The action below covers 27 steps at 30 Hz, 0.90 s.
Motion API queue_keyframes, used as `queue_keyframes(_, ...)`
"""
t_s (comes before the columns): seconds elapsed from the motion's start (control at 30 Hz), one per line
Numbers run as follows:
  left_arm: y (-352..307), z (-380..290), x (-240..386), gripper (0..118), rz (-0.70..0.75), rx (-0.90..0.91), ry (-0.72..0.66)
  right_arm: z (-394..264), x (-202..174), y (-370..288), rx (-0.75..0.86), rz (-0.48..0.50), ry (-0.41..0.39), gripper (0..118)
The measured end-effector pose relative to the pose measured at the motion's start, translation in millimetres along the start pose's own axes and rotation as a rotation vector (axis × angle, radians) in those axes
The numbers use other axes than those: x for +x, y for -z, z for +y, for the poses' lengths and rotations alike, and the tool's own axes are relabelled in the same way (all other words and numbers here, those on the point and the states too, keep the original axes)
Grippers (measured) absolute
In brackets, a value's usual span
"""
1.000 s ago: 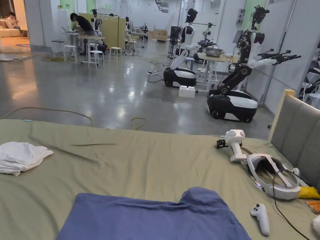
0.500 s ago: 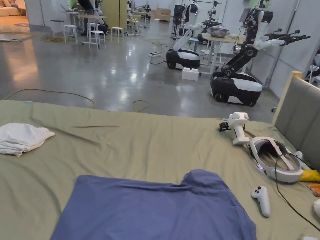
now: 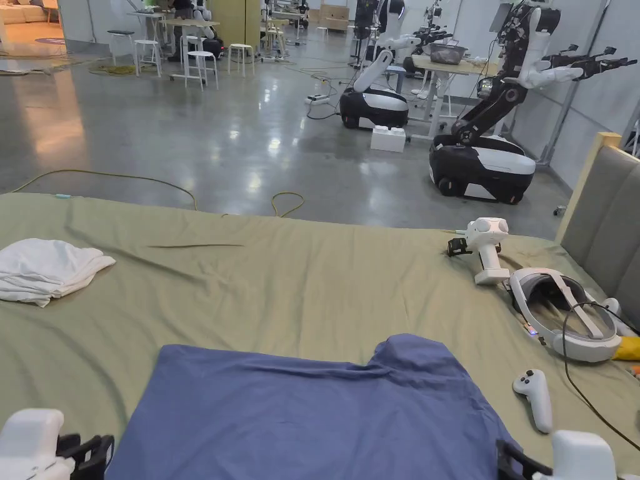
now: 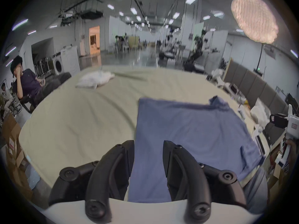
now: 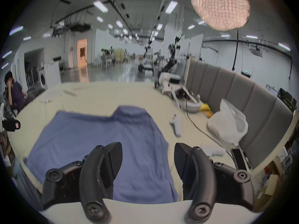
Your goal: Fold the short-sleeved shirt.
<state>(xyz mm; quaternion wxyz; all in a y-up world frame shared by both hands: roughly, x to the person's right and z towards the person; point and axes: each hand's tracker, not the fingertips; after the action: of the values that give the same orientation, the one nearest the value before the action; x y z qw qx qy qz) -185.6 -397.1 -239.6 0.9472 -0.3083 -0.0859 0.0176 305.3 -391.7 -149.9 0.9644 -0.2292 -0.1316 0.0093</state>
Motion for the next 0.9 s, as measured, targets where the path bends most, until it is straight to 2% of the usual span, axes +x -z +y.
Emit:
queue_keyframes(0.1, -5, 23, 19, 41, -0.009, 0.121, 0.005, 19, -18, 4, 0.108, 0.003, 0.040, 67)
queue_keyframes(0.2, -12, 41, 39, 39, 0.018, 0.239, 0.052, 34, -33, 6, 0.208, 0.005, 0.058, 54)
queue_keyframes(0.23, -15, 46, 45, 37, 0.022, 0.270, 0.065, 38, -36, 6, 0.225, 0.002, 0.059, 42)
queue_keyframes(0.27, -11, 46, 46, 29, 0.018, 0.295, 0.073, 42, -38, 7, 0.239, 0.000, 0.062, 20)
queue_keyframes(0.3, -12, 49, 50, 21, 0.018, 0.319, 0.077, 45, -43, 7, 0.251, 0.001, 0.065, 12)
queue_keyframes(0.33, -13, 52, 54, 17, 0.018, 0.337, 0.081, 48, -45, 7, 0.263, 0.002, 0.072, 11)
queue_keyframes(0.4, -12, 53, 59, 10, 0.026, 0.371, 0.096, 51, -46, 8, 0.293, 0.027, 0.092, 0)
queue_keyframes(0.43, -11, 53, 60, 5, 0.013, 0.380, 0.099, 52, -49, 7, 0.307, 0.028, 0.089, 0)
queue_keyframes(0.7, -9, 50, 60, 4, 0.023, 0.445, 0.071, 58, -58, 4, 0.360, 0.039, 0.066, 0)
queue_keyframes(0.9, -8, 45, 49, 4, 0.025, 0.358, 0.045, 58, -59, 7, 0.340, 0.048, 0.057, 0)
